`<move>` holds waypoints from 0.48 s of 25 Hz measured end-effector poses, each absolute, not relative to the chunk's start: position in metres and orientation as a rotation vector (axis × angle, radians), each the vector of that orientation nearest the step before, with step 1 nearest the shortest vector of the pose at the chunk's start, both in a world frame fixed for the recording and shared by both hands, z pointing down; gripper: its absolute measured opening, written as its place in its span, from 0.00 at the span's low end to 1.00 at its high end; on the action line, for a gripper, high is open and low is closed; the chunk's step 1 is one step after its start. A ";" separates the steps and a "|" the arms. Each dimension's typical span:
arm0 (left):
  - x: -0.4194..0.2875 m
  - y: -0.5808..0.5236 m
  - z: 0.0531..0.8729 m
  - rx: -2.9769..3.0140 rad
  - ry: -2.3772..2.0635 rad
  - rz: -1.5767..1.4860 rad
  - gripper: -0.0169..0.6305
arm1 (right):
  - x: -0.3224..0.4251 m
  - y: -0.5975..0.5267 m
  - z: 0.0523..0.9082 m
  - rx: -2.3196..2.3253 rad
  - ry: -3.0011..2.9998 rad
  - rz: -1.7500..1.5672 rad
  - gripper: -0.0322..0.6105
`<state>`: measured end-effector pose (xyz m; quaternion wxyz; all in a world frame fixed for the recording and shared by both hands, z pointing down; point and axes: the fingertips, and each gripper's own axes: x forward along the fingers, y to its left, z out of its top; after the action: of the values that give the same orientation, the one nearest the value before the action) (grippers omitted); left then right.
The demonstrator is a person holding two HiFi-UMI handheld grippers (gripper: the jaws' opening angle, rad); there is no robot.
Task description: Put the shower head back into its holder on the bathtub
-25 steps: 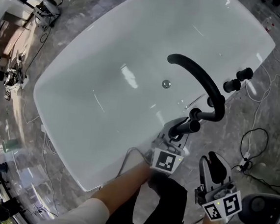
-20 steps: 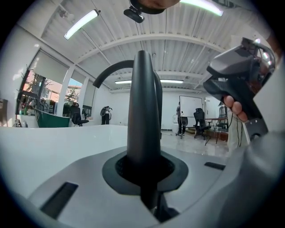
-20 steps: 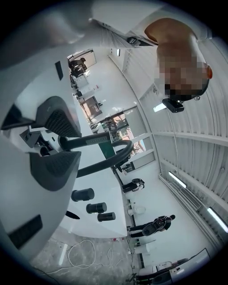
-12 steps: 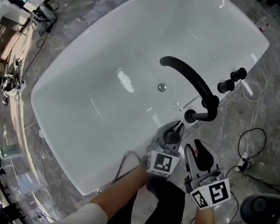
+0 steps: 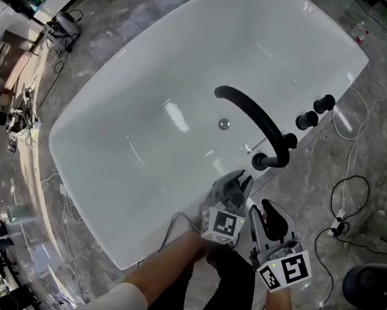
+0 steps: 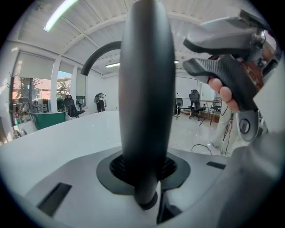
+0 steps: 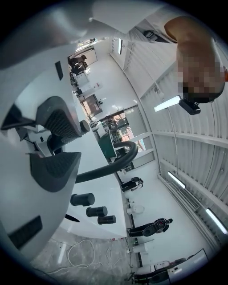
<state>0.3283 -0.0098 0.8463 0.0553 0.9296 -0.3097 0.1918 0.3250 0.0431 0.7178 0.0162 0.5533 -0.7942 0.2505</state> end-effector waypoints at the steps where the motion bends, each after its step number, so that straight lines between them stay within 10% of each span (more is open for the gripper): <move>1: 0.328 -0.007 0.844 2.826 -0.919 0.587 0.15 | 0.325 0.044 0.718 1.721 -2.462 0.785 0.20; 12: 0.296 0.018 0.813 2.742 -0.883 0.659 0.25 | 0.322 0.060 0.714 1.709 -2.347 0.809 0.20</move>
<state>0.2956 0.0181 0.8135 0.0930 0.9239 -0.2975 0.2221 0.3218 0.0596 0.7143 0.0639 0.5658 -0.7772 0.2679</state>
